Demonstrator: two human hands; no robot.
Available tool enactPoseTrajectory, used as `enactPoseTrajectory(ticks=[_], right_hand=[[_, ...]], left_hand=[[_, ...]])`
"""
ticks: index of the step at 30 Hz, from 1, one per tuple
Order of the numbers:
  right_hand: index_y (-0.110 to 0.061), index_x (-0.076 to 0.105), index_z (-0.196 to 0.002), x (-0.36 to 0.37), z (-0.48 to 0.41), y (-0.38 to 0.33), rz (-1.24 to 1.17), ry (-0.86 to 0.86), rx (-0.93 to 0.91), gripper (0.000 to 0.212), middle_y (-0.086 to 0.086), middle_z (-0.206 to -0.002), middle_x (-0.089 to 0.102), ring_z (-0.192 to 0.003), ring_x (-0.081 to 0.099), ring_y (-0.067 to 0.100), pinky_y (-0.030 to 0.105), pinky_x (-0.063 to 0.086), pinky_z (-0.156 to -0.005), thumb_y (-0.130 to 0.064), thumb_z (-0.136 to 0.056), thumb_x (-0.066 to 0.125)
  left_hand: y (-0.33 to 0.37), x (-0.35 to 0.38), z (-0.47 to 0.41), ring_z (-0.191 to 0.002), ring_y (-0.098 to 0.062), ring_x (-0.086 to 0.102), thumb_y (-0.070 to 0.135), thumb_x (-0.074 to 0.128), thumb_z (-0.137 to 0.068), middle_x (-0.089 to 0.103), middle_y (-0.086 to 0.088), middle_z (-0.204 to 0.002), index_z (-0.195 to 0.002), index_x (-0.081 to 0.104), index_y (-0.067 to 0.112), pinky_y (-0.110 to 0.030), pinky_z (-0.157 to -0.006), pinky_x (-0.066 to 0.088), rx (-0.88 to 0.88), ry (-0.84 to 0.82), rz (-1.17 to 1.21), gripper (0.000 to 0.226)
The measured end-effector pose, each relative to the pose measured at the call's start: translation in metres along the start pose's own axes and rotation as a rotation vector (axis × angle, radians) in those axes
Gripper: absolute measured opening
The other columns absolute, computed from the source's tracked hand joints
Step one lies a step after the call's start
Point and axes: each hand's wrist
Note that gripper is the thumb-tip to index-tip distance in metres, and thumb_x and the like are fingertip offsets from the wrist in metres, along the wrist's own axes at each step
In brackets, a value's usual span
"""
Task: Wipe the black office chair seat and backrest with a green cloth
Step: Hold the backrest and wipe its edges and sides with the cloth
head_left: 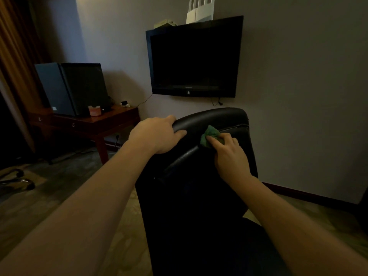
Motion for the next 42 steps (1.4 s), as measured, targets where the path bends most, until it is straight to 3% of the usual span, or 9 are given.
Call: enactPoseTrajectory(ticks=[7,10,13,16,23,31,35,39,42], right_hand=[[-0.017,0.036,-0.149,0.002,0.004,0.032,-0.05,-0.03,0.292,0.053,0.016,-0.137,0.04,-0.112,0.046,0.033,0.04,0.049,-0.09,-0.008,-0.097,0.048],[-0.016,0.042,-0.146,0.007,0.019,0.024,-0.099,0.033,0.181,0.054,0.017,-0.139,0.042,-0.111,0.049,0.031,0.037,0.051,-0.088,-0.004,-0.094,0.051],[-0.016,0.048,-0.142,0.007,0.026,0.008,-0.131,0.067,0.059,0.051,0.016,-0.138,0.045,-0.113,0.051,0.03,0.038,0.054,-0.086,-0.007,-0.092,0.055],[-0.017,0.049,-0.143,0.001,0.018,-0.001,-0.106,0.059,-0.007,0.051,0.017,-0.14,0.045,-0.116,0.049,0.033,0.041,0.052,-0.09,-0.012,-0.092,0.057],[-0.021,0.048,-0.143,-0.006,-0.005,0.007,0.007,-0.023,-0.007,0.048,0.016,-0.142,0.043,-0.119,0.046,0.034,0.041,0.047,-0.093,-0.015,-0.095,0.053],[-0.022,0.034,-0.15,-0.008,-0.021,0.07,-0.031,-0.117,0.253,0.052,0.014,-0.14,0.037,-0.115,0.044,0.032,0.043,0.047,-0.094,-0.015,-0.099,0.046],[-0.02,0.039,-0.147,-0.005,-0.007,0.067,-0.047,-0.036,0.195,0.05,0.012,-0.14,0.04,-0.113,0.046,0.027,0.034,0.048,-0.091,-0.013,-0.098,0.047],[-0.019,0.043,-0.146,-0.009,0.001,0.063,0.008,-0.011,0.107,0.051,0.014,-0.143,0.042,-0.117,0.048,0.03,0.038,0.048,-0.093,-0.013,-0.096,0.052],[-0.022,0.037,-0.149,-0.019,-0.001,0.07,0.087,-0.045,0.123,0.054,0.014,-0.146,0.036,-0.121,0.044,0.029,0.039,0.045,-0.098,-0.015,-0.097,0.048]], left_hand=[[0.007,0.007,0.0,-0.075,-0.019,0.061,0.068,0.03,-0.096,0.059,0.001,-0.093,-0.129,0.043,0.024,-0.042,-0.074,0.057,0.036,0.104,-0.093,0.057],[0.019,0.019,0.001,-0.082,-0.018,0.059,0.081,0.033,-0.086,0.056,-0.001,-0.108,-0.134,0.04,0.021,-0.036,-0.071,0.054,0.059,0.208,-0.179,0.077],[0.035,0.03,0.0,-0.104,-0.027,0.055,0.096,0.033,-0.069,0.051,-0.012,-0.126,-0.148,0.027,0.013,-0.04,-0.083,0.047,0.027,0.227,-0.316,0.114],[0.045,0.033,-0.004,-0.115,-0.033,0.049,0.1,0.041,-0.059,0.045,-0.017,-0.134,-0.154,0.012,0.011,-0.044,-0.093,0.042,-0.013,0.179,-0.359,0.133],[0.051,0.031,-0.006,-0.12,-0.034,0.044,0.091,0.059,-0.058,0.038,-0.017,-0.138,-0.155,0.005,0.013,-0.045,-0.1,0.038,-0.029,0.117,-0.359,0.136],[0.051,0.038,-0.015,-0.123,-0.032,0.043,0.093,0.056,-0.057,0.036,-0.016,-0.141,-0.155,0.002,0.014,-0.045,-0.102,0.037,-0.02,0.135,-0.354,0.138],[0.058,0.042,-0.031,-0.128,-0.034,0.04,0.091,0.06,-0.057,0.035,-0.016,-0.143,-0.155,0.002,0.015,-0.048,-0.105,0.036,-0.026,0.12,-0.331,0.137],[0.071,0.044,-0.052,-0.135,-0.038,0.033,0.088,0.065,-0.057,0.029,-0.018,-0.149,-0.156,0.0,0.017,-0.053,-0.111,0.031,-0.019,0.078,-0.297,0.137],[0.083,0.049,-0.067,-0.14,-0.039,0.027,0.084,0.067,-0.059,0.023,-0.018,-0.153,-0.156,-0.002,0.018,-0.056,-0.114,0.025,-0.006,0.07,-0.282,0.137]])
Point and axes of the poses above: each hand's wrist, its own z-axis away from the middle knuckle, its own x-axis out of the palm, y = z × x
